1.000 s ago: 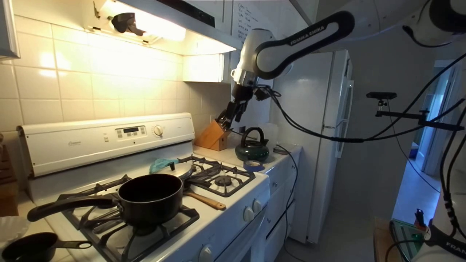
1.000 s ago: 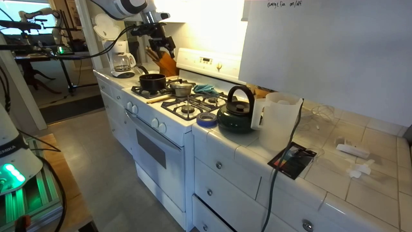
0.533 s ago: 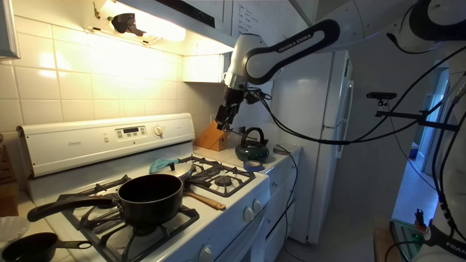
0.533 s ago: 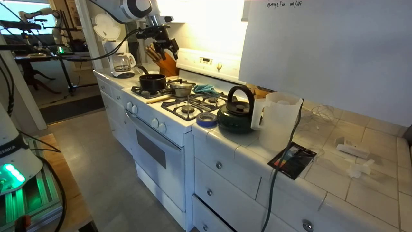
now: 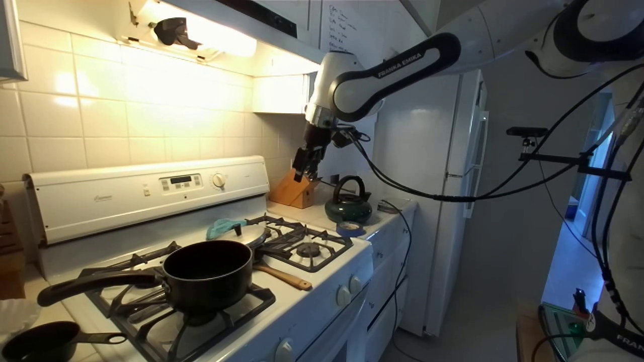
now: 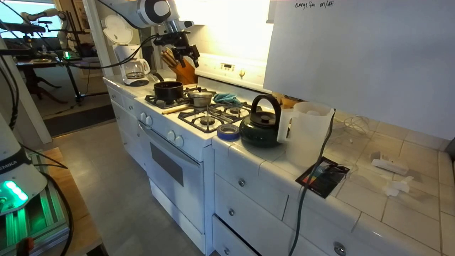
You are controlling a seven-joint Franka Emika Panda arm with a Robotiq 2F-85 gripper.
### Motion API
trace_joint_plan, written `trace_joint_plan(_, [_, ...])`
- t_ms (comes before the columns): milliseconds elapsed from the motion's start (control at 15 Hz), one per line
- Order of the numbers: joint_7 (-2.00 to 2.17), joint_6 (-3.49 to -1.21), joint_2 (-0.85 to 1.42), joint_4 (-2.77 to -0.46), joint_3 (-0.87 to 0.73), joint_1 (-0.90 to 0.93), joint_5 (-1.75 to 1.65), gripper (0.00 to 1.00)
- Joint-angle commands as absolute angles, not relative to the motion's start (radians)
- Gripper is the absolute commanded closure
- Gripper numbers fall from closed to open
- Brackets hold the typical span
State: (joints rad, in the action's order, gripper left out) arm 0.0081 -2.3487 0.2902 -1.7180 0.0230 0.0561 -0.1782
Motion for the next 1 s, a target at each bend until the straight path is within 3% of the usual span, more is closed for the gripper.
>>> trace_joint_plan(0, [-0.004, -2.34, 0.485, -1.479, 0.027, 0.077, -0.176, 0.0])
trace_joint_plan(933, [-0.212, -2.004, 0.994, -0.81, 0.086, 0.137, -0.139, 0.0])
